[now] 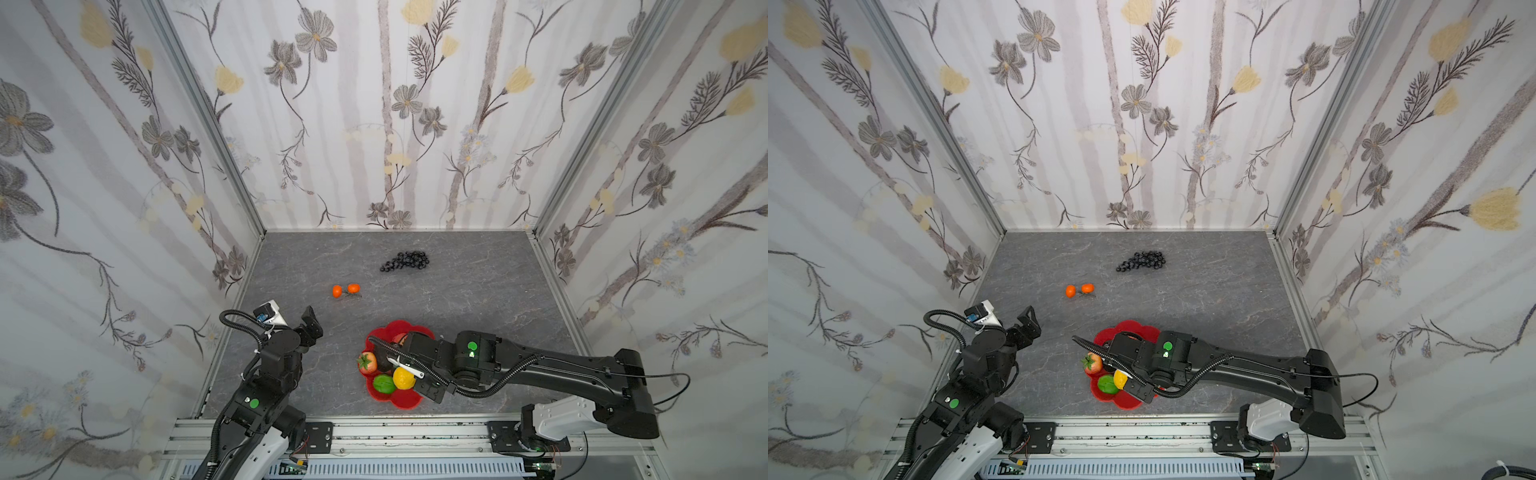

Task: Arrange fruit in a fruit bowl
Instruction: Place the fruit in the fruit bowl.

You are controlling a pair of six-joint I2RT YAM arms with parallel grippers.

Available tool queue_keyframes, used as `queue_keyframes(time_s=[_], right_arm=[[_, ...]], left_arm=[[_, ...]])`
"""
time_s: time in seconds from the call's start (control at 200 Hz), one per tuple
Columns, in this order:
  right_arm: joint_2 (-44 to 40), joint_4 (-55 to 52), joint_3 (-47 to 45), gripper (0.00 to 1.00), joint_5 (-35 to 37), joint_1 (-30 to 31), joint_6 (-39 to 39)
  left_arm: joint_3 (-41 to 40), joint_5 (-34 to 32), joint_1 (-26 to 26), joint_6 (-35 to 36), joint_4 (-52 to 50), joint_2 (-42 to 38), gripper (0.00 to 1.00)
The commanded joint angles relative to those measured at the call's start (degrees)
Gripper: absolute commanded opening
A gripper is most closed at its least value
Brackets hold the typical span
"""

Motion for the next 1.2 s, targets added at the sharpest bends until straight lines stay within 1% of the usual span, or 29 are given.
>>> queue_keyframes(time_s=[0.0,0.095,0.13,0.555,0.914,1.194], right_arm=[[1.4,-2.4,0.9,0.0,-1.3,0.9,-1.0],[1.7,-3.1,0.9,0.0,-1.8,1.0,-1.3],[3.7,-3.3,1.0,0.0,-2.0,1.1,-1.4],[9.6,-5.0,4.3,0.0,-3.9,1.1,-2.4],[13.7,-6.4,6.3,0.0,-2.5,1.1,-2.5],[16.1,-7.0,7.2,0.0,-1.7,0.8,-2.5]], left_arm=[[-0.1,-2.4,0.0,0.2,0.2,0.0,0.94],[0.0,-2.5,0.0,0.1,0.2,0.1,0.94],[0.0,-2.6,0.0,0.0,0.2,0.0,0.94],[-1.1,-2.5,0.0,-0.5,0.2,-0.3,0.95],[-2.2,-3.0,0.0,-0.4,-0.4,-2.4,0.95],[-2.4,-3.3,0.0,-0.4,-0.3,-2.5,0.95]])
